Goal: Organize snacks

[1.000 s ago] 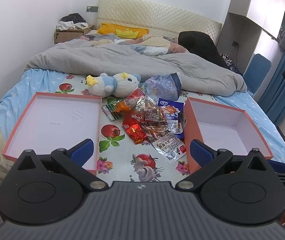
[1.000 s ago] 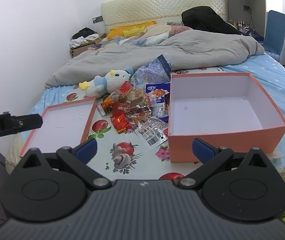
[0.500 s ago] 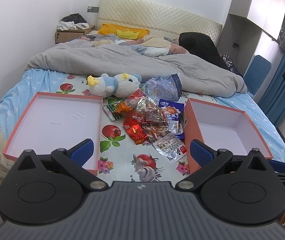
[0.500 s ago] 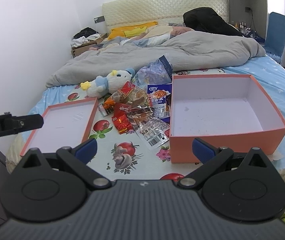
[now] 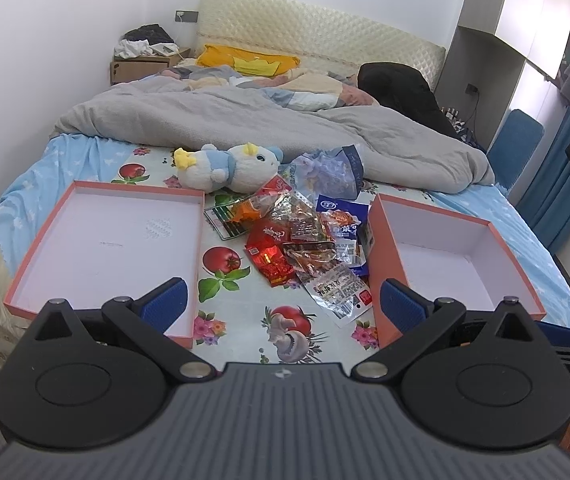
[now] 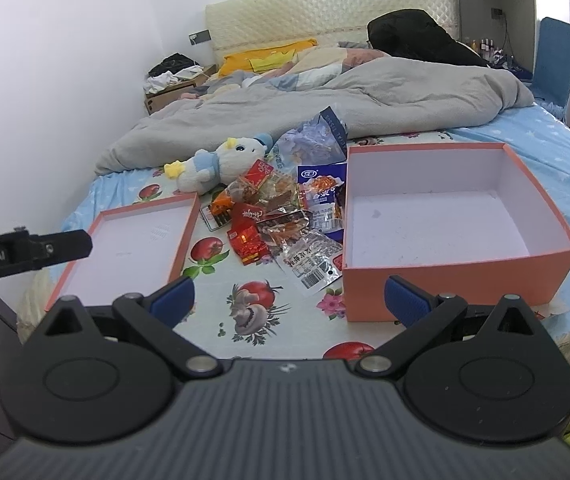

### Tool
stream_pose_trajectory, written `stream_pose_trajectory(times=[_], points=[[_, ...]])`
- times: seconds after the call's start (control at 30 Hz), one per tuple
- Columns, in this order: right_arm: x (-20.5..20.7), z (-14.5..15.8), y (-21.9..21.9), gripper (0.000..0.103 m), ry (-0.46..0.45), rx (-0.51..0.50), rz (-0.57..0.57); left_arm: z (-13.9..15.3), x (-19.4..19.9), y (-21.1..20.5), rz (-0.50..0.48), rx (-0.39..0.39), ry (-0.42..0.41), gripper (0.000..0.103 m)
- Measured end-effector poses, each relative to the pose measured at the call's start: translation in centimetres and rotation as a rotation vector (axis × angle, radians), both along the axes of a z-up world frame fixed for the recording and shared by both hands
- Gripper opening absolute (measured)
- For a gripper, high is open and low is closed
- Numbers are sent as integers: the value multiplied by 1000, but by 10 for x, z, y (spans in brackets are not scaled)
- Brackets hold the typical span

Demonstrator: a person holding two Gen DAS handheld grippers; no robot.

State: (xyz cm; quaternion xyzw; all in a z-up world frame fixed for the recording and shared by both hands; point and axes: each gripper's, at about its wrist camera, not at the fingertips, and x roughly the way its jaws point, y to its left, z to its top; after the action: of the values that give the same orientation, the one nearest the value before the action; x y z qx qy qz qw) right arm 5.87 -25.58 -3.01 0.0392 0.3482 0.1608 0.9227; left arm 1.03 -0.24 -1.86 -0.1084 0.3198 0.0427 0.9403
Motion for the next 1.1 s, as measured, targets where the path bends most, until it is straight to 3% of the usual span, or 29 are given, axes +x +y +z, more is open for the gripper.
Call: stream_pose_trajectory(times=[0.57, 0.63, 0.73, 1.1], points=[[5, -26, -3, 103, 57, 44, 28, -13, 14, 0, -4, 1, 44, 103], [6, -35, -1, 97, 75, 25, 28, -17, 18, 0, -9, 5, 55, 103], [6, -41, 0, 97, 82, 39, 34, -21, 23, 2, -15, 1, 61, 103], [20, -39, 8, 94, 36, 25, 56, -34, 56, 12, -14, -8, 68, 103]])
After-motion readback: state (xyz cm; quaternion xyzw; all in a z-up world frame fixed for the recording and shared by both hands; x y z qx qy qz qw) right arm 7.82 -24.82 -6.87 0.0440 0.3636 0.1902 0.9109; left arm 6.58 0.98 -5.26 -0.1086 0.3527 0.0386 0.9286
